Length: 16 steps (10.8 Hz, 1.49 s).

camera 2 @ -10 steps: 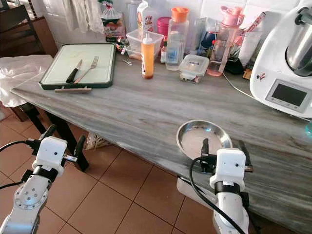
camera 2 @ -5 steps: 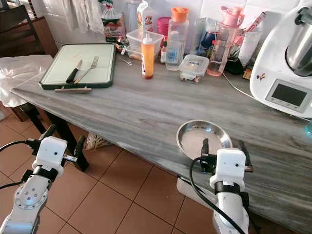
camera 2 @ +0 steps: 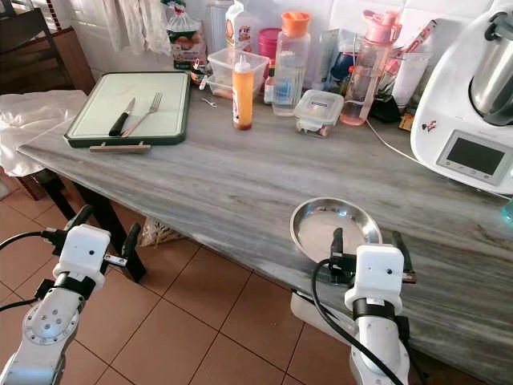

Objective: Setting the table

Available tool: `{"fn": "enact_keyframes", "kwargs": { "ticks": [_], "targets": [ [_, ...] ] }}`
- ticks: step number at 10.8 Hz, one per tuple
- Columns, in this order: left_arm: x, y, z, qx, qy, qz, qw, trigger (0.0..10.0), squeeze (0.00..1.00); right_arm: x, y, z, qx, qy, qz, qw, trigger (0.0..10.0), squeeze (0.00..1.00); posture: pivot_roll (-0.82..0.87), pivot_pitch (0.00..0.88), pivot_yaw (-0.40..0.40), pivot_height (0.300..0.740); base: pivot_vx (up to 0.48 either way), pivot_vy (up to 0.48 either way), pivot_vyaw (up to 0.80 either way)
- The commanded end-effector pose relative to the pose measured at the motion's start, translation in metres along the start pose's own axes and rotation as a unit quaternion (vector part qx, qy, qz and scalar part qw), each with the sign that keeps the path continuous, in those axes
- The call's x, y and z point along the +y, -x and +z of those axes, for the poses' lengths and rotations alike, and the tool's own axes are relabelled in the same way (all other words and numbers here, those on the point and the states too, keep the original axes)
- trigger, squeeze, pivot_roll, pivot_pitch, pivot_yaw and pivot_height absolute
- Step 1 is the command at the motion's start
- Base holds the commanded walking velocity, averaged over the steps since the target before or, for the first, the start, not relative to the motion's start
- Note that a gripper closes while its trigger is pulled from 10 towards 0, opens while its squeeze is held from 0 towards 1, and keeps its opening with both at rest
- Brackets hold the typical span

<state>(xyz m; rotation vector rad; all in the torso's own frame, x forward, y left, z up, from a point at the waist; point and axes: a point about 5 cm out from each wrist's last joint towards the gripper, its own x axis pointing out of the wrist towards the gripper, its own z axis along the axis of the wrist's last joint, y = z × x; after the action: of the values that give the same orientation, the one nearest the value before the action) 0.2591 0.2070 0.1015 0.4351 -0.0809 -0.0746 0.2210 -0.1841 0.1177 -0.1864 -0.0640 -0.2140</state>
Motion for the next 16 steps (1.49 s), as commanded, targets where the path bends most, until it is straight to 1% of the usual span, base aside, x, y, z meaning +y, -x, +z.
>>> {"fn": "enact_keyframes", "kwargs": {
  "ticks": [1, 2, 3, 4, 5, 9, 10, 16],
  "targets": [
    [0.001, -0.001, 0.001, -0.001, -0.005, -0.005, 1.0, 10.0, 0.0, -0.001, 0.0, 0.003, -0.004, 0.002, -0.003, 1.0, 10.0, 0.0, 0.2, 0.027, -0.005, 0.74, 0.0, 0.0, 0.0],
    [0.001, -0.001, 0.001, -0.001, -0.005, -0.005, 1.0, 10.0, 0.0, -0.001, 0.0, 0.003, -0.004, 0.002, -0.003, 1.0, 10.0, 0.0, 0.2, 0.027, -0.005, 0.74, 0.0, 0.0, 0.0],
    [-0.011, -0.011, 0.004, -0.005, 0.004, -0.035, 0.999, 10.0, 0.0, -0.002, 0.001, 0.004, -0.007, -0.006, -0.013, 1.0, 10.0, 0.0, 0.1, 0.027, 0.053, 0.74, 0.0, 0.0, -0.74],
    [-0.028, -0.025, 0.008, -0.01, 0.012, -0.08, 0.997, 10.0, 0.0, -0.005, 0.002, 0.007, -0.011, -0.025, -0.03, 0.999, 10.0, 0.0, 0.09, 0.028, 0.053, 0.74, 0.0, 0.0, -0.74],
    [-0.029, -0.025, 0.008, -0.011, 0.014, -0.081, 0.997, 10.0, 0.0, -0.006, 0.003, 0.008, -0.012, -0.025, -0.03, 0.999, 10.0, 0.0, 0.09, 0.028, 0.053, 0.74, 0.0, 0.0, -0.73],
    [-0.03, -0.027, 0.006, -0.011, 0.012, -0.08, 0.997, 10.0, 0.0, -0.007, 0.003, 0.009, -0.017, -0.016, -0.025, 0.999, 10.0, 0.0, 0.09, 0.026, 0.044, 0.74, 0.0, 0.0, 0.0],
    [-0.029, -0.027, 0.005, -0.012, 0.01, -0.074, 0.997, 10.0, 0.0, -0.007, 0.002, 0.008, -0.013, -0.016, -0.025, 0.999, 10.0, 0.0, 0.09, 0.028, 0.042, 0.74, 0.0, 0.0, -0.44],
    [-0.032, -0.025, 0.001, -0.009, 0.008, -0.077, 0.997, 10.0, 0.0, -0.006, 0.004, 0.007, -0.008, -0.016, -0.023, 1.0, 10.0, 0.0, 0.09, 0.037, 0.042, 0.74, 0.0, 0.0, -0.78]
  ]
}}
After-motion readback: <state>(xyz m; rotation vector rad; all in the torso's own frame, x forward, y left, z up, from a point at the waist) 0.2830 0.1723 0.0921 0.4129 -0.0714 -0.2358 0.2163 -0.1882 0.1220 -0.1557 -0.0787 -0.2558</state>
